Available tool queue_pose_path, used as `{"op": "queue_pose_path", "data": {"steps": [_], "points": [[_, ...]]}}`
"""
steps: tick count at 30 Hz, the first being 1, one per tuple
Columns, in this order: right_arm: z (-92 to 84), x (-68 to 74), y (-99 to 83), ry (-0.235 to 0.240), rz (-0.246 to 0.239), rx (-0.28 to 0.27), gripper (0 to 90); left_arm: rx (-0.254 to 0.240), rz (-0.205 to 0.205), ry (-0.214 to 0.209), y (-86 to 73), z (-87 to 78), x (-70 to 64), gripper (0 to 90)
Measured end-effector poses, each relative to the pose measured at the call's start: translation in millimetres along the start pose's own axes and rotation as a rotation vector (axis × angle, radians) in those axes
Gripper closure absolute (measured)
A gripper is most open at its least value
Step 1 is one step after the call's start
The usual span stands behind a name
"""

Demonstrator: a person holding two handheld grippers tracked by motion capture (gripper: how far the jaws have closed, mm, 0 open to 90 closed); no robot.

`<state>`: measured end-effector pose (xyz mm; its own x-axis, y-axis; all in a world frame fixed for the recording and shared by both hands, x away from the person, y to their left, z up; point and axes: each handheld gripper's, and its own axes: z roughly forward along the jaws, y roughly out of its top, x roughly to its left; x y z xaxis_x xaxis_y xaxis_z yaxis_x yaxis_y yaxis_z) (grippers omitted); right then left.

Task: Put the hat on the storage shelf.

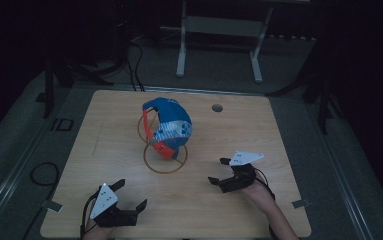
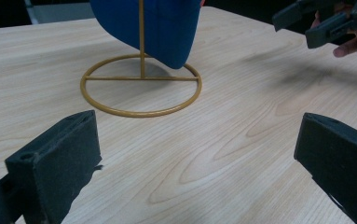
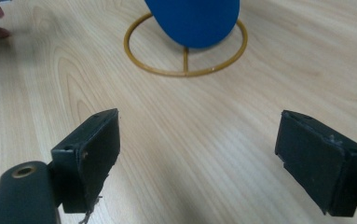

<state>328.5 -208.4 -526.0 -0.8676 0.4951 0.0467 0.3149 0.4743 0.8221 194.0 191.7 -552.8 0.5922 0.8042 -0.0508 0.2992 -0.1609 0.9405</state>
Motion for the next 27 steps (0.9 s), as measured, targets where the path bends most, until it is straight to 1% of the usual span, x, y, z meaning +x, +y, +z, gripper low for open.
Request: {"op": "queue_pose_path", "data": {"steps": [6,8,10,13,15,17,21,24,27], "points": [[7.3,1.0,-16.3,0.001,-0.013,0.038,13.6,-0.005,-0.005,0.000,-0.1,-1.1,1.1,0.6],[9.0,1.9,-20.8,-0.001,-0.027,0.051,13.6,-0.005,-0.007,0.000,-0.2,-1.1,1.2,0.6],[8.7,3.7,-22.2,-0.005,-0.049,0.042,13.6,-0.005,-0.007,0.000,0.0,-0.9,1.1,0.6],[6.5,6.1,-20.3,0.008,-0.079,0.010,13.6,-0.004,-0.006,0.000,-0.1,-0.9,0.9,0.6],[5.9,7.2,-21.3,0.000,-0.108,0.012,13.6,-0.004,-0.007,0.000,-0.3,-1.1,1.0,0.6],[5.0,6.6,-23.6,0.005,-0.102,0.013,13.6,-0.006,-0.011,0.001,-0.4,-1.2,1.6,0.6],[3.6,4.4,-25.1,-0.007,-0.091,0.007,13.6,-0.003,-0.011,0.004,-0.7,-1.0,1.4,0.6],[5.1,3.7,-26.8,-0.019,-0.099,0.016,13.7,0.003,-0.006,0.003,-1.4,-0.6,1.3,0.6],[5.9,4.0,-27.6,-0.027,-0.106,0.021,13.7,0.003,-0.010,0.004,-1.7,-0.9,1.5,0.6]]}}
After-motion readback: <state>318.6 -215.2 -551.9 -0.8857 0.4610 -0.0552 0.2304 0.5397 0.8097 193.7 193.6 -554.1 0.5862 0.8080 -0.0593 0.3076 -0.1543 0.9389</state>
